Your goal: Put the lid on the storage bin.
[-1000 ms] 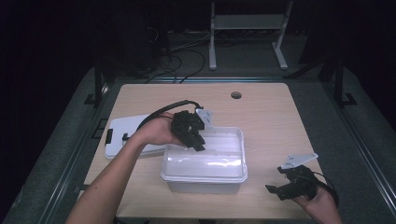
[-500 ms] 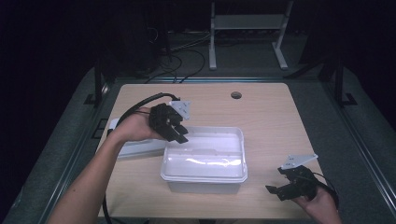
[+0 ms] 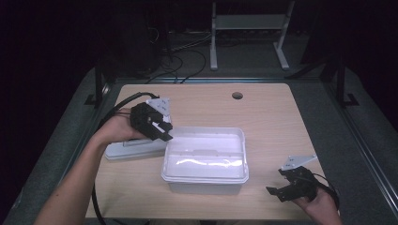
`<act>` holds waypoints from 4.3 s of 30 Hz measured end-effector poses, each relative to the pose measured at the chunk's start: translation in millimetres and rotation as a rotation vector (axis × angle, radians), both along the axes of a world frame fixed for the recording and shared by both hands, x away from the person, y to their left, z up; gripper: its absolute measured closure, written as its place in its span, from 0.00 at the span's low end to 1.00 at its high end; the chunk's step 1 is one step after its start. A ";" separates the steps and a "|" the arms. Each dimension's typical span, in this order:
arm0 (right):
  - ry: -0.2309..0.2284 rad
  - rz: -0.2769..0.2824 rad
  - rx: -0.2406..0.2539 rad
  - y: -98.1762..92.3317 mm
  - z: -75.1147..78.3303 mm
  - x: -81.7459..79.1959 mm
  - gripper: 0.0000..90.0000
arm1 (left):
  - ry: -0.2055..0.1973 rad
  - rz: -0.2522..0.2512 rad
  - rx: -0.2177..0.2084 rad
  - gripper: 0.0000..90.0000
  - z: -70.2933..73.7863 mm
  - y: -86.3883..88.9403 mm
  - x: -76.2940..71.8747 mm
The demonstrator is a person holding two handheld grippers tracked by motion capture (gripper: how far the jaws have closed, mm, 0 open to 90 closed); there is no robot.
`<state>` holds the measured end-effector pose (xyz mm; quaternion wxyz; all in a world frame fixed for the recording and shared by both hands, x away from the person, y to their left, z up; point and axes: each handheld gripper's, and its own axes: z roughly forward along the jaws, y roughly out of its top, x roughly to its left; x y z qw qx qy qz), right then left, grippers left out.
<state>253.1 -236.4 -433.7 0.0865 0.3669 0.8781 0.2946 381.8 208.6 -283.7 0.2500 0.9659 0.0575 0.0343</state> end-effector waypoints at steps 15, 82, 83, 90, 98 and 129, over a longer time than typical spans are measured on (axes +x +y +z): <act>0.010 0.007 -0.009 3.2 -1.7 2.1 0.18 | -0.009 0.087 -0.019 0.60 -16.2 44.6 6.8; 0.040 0.019 -0.040 13.3 -8.9 5.7 0.18 | 0.028 0.271 0.113 0.75 -126.5 120.3 56.2; 0.040 0.019 -0.040 13.3 -9.1 5.8 0.18 | 0.028 0.269 0.113 0.78 -126.0 120.9 56.4; 0.042 0.020 -0.042 14.4 -9.5 6.4 0.18 | 0.030 0.261 0.095 0.82 -119.5 123.2 55.0; 0.045 0.024 -0.045 16.3 -10.2 6.6 0.18 | 0.017 0.260 0.077 0.87 -110.5 125.5 52.7; 0.036 0.018 -0.050 16.7 -9.1 6.0 0.18 | -0.016 0.289 0.043 0.94 -60.3 153.1 24.5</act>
